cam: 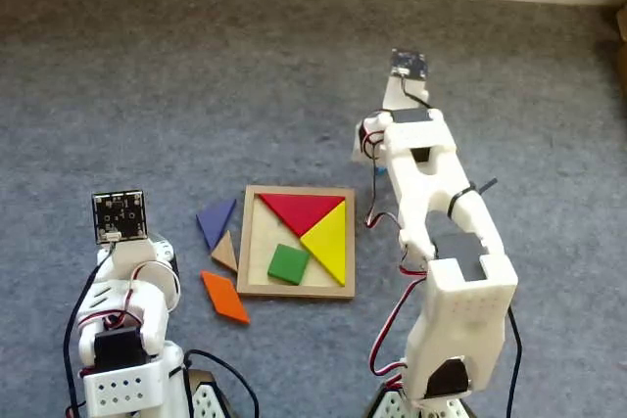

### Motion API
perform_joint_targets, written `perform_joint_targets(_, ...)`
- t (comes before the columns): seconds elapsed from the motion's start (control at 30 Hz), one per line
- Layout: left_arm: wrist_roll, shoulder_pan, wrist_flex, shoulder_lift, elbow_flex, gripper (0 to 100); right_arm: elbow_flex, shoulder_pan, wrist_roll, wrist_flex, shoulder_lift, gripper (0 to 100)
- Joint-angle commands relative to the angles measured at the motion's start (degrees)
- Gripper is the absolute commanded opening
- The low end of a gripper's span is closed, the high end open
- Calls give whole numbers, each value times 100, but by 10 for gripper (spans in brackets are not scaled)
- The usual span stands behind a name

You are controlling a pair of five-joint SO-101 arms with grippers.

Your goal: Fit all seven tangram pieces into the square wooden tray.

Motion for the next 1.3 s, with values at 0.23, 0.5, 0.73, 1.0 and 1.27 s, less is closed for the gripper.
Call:
perform_joint_targets(0.23, -62, -66, -70, -48, 110, 8, -1024, 40, 97, 523, 549, 227)
perform_joint_targets(0.5, -62, -66, -62, -48, 110, 8, -1059, 66, 624, 629, 602, 120)
perform_joint_targets(0.73, -62, -66, -62, -48, 110, 8, -1051, 75, 659, 646, 585, 117)
perform_joint_targets(1.0, -62, -57, -70, -48, 110, 8, -1059, 75, 668, 743, 549, 116)
perform_joint_targets(1.27, -62, -57, -88, -48, 110, 8, -857, 75, 1108, 1130, -365, 116)
